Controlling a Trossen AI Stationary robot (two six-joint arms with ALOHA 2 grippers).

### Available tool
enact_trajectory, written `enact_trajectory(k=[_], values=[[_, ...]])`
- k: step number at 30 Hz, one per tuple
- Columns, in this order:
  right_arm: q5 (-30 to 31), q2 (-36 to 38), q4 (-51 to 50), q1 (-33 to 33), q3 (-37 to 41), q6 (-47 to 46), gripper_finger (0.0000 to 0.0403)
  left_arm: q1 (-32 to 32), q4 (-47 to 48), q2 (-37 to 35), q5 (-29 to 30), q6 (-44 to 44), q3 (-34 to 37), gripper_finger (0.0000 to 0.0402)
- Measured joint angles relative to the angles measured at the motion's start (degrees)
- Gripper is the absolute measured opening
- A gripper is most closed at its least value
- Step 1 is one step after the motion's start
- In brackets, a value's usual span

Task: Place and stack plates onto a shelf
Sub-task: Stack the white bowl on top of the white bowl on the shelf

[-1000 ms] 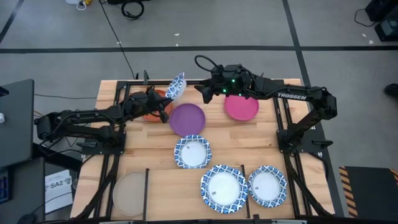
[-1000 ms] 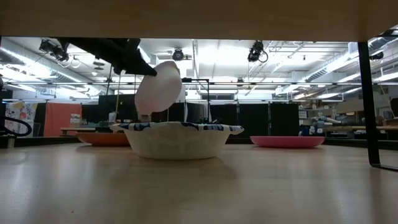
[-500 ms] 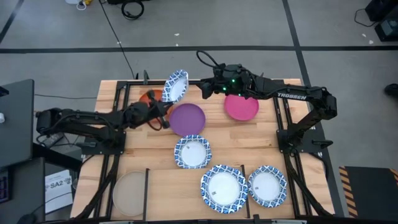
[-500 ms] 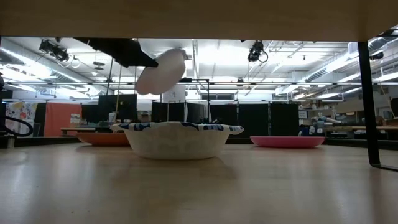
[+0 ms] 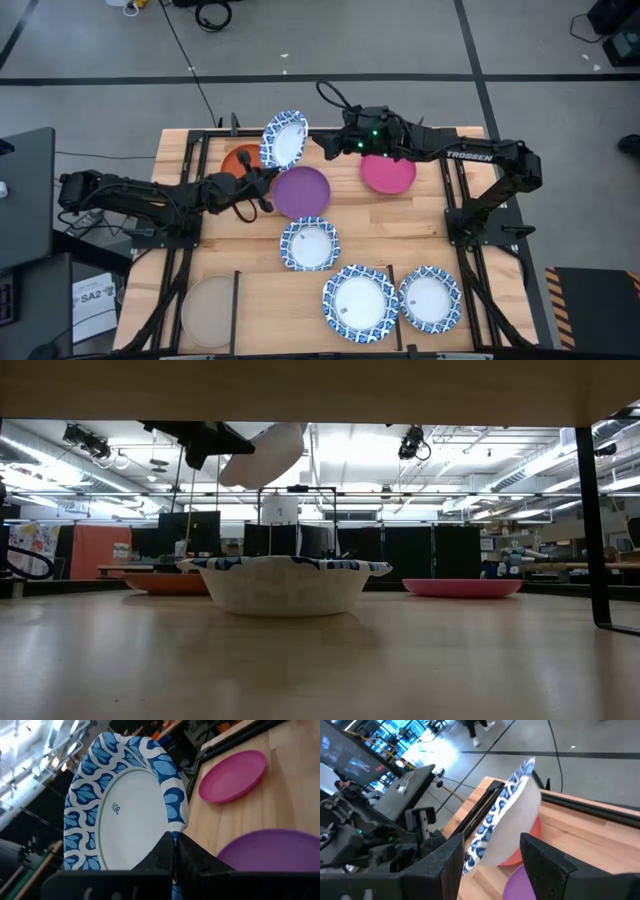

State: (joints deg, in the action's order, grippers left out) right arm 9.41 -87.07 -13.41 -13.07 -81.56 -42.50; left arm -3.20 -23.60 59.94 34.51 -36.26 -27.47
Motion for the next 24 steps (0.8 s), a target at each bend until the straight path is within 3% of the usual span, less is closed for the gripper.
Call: enact_trajectory(k=[15, 24], values=[[9.40, -0.50, 0.35, 3.70, -0.02, 0.11, 0.0199, -0.02, -0.41, 0.00, 0.01, -0.90, -0.01, 0.0009], [9.40, -6.78, 8.54, 3.44, 0.01, 2.43, 0.0199, -0.02, -0.46, 0.00, -0.04, -0.88, -0.01, 0.0009]])
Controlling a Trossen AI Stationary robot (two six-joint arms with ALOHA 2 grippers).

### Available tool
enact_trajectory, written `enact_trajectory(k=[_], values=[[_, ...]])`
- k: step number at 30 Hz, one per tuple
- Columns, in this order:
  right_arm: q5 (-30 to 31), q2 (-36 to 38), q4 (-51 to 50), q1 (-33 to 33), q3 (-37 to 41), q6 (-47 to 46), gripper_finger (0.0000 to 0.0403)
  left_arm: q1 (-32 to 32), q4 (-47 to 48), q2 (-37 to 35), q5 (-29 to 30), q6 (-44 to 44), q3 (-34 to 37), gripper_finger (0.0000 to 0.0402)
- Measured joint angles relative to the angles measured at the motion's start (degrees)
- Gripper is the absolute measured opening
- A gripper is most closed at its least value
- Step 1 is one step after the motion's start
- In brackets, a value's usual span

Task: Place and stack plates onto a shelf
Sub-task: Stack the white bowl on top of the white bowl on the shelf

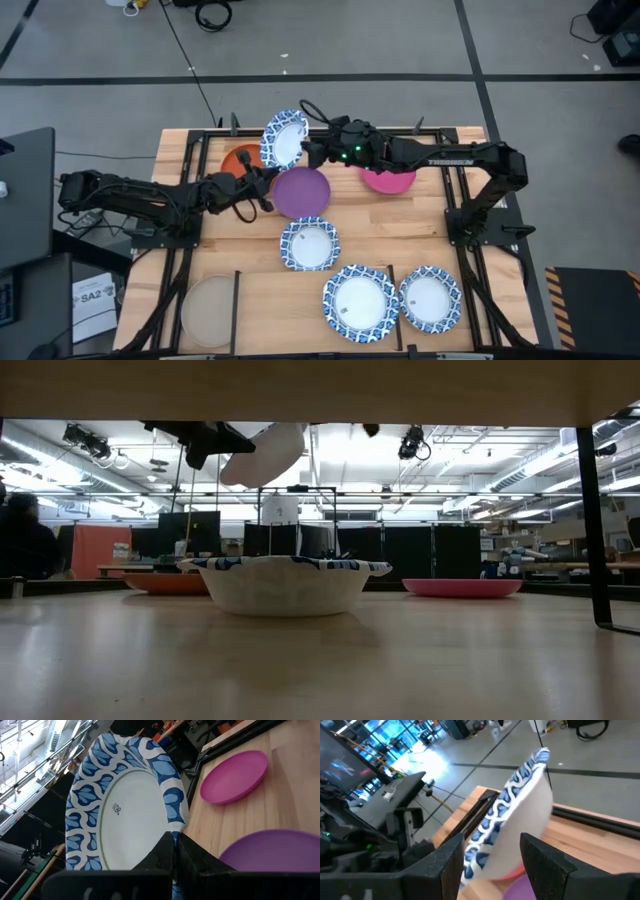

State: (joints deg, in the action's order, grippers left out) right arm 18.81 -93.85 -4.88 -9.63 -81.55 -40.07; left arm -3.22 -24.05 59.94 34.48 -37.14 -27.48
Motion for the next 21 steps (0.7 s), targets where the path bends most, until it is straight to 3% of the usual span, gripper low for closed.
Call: enact_trajectory(k=[11, 21], values=[[-0.23, -2.91, 2.84, -2.25, -0.01, 0.17, 0.0182, -0.02, 0.41, 0.00, 0.02, -0.04, 0.02, 0.0009], [0.15, -3.29, 2.76, -2.23, -0.04, 1.22, 0.0118, -0.02, 0.50, 0.02, 0.05, -0.15, 0.02, 0.0009]])
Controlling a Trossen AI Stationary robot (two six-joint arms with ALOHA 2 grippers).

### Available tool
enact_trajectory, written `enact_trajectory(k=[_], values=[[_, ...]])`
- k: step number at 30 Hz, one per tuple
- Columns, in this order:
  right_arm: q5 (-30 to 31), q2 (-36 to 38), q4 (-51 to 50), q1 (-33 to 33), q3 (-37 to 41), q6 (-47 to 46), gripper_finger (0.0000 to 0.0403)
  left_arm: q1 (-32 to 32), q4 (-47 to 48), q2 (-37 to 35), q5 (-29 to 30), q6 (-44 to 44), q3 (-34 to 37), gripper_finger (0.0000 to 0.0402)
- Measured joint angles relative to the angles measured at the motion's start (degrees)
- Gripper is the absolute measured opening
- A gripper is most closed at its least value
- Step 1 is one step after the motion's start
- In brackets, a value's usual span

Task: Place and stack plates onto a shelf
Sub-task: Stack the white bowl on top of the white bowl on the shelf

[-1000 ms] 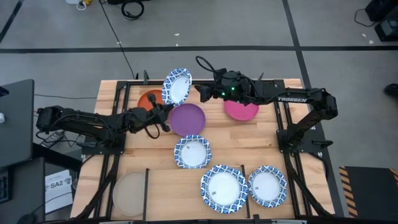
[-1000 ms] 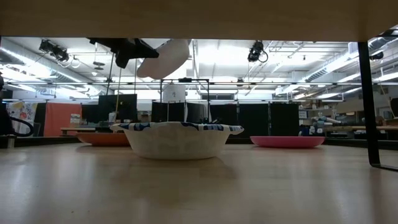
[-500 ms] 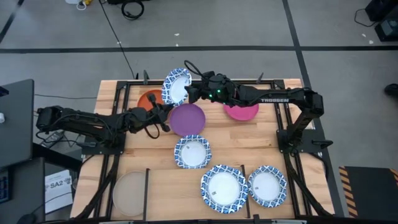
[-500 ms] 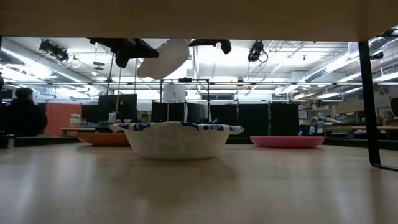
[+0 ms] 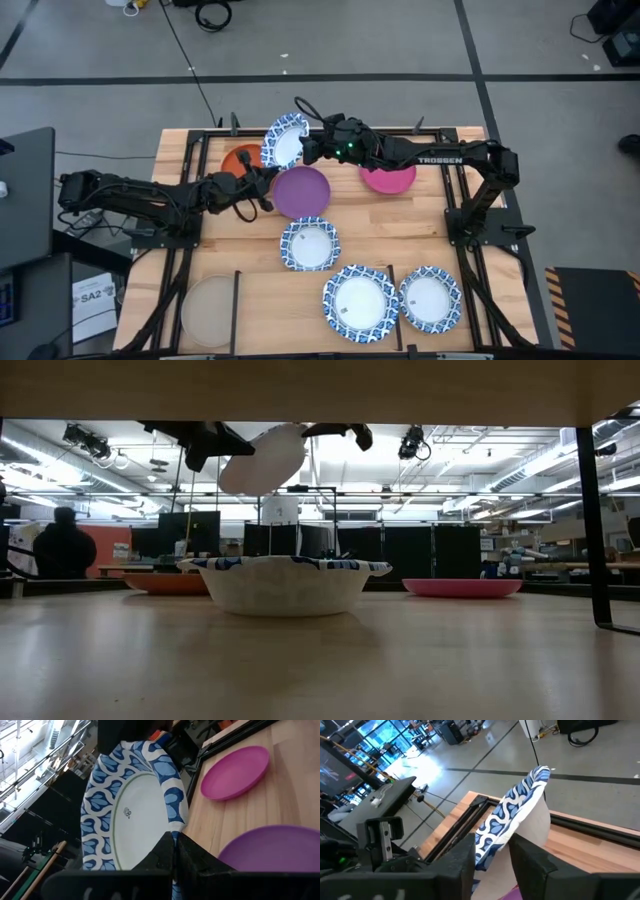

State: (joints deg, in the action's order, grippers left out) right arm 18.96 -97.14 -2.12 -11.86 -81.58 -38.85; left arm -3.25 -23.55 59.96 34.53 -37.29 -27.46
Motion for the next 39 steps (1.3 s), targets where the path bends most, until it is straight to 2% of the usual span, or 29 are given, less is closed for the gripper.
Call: enact_trajectory(k=[14, 29, 39], values=[[-1.05, 0.02, -0.04, 0.00, 0.00, 1.43, 0.0012, -0.02, -0.02, 0.00, 0.02, -0.03, 0.02, 0.0013], [-1.05, 0.02, -0.14, 0.00, 0.00, 3.08, 0.0008, -0.02, -0.15, -0.01, -0.04, 0.39, 0.01, 0.0018], [-1.01, 0.00, -0.32, -1.12, 0.02, 4.17, 0.0007, 0.00, -0.51, -0.04, -0.20, 0.72, 0.00, 0.0084]])
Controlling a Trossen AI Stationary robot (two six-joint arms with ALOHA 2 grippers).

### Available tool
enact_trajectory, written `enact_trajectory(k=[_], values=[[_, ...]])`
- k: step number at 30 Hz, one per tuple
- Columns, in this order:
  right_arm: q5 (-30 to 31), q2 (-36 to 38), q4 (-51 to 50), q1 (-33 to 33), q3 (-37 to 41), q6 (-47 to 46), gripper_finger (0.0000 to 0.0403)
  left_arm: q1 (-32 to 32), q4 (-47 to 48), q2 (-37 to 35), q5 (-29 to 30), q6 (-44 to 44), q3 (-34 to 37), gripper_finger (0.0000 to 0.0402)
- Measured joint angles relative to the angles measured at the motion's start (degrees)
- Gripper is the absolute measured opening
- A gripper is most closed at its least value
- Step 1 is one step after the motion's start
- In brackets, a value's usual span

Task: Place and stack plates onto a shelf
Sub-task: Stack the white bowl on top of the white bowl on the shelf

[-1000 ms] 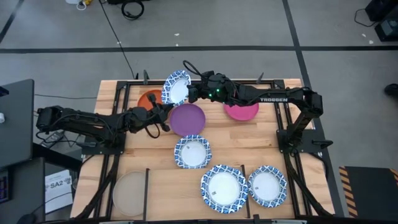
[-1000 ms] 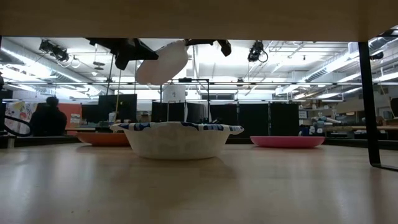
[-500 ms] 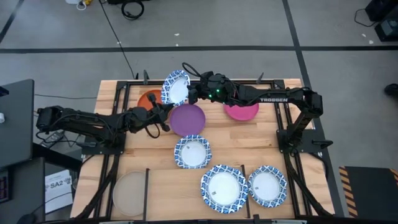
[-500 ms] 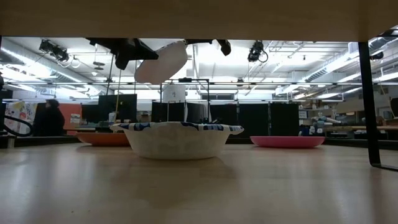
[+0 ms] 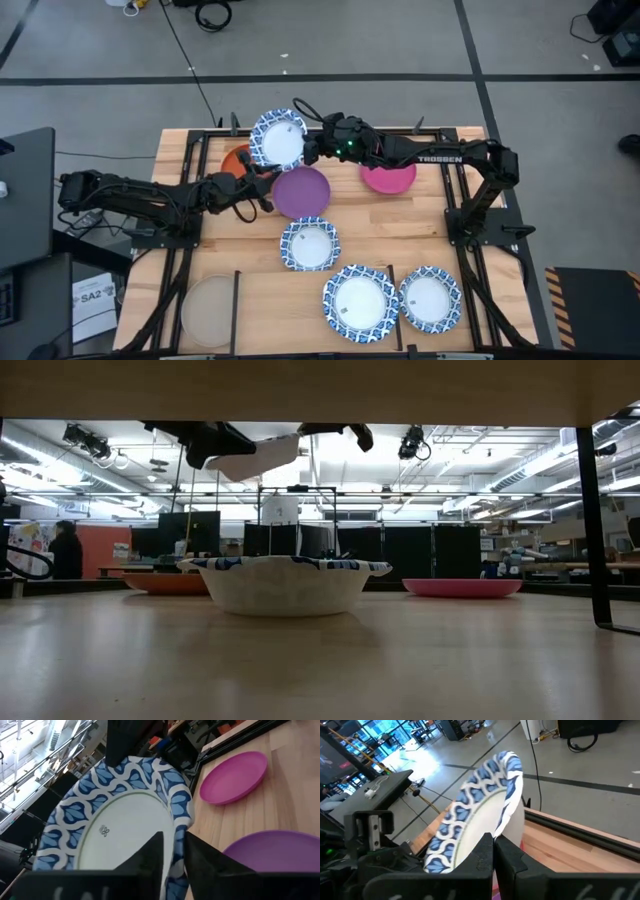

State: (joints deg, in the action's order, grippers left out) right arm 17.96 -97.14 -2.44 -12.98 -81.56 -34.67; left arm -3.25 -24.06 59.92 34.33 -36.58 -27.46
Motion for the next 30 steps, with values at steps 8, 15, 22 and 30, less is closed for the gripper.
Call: enact_trajectory(k=[8, 15, 22, 30], values=[[0.09, 0.00, 0.09, -1.56, 0.02, 0.91, 0.0007, 0.00, 0.18, 0.00, 0.04, 0.00, 0.00, 0.0132], [0.44, 0.00, 0.23, -3.23, 0.02, 1.80, 0.0007, 0.00, 0.27, 0.00, 0.08, 0.00, 0.00, 0.0137], [0.01, 0.59, 0.17, -5.80, 0.03, 2.32, 0.0007, 0.00, 0.34, 0.00, -0.79, 0.02, 0.00, 0.0137], [-1.08, 5.42, -0.51, -8.64, 0.06, 3.80, 0.0007, 0.02, 0.38, 0.00, -3.85, 2.11, 0.00, 0.0137]])
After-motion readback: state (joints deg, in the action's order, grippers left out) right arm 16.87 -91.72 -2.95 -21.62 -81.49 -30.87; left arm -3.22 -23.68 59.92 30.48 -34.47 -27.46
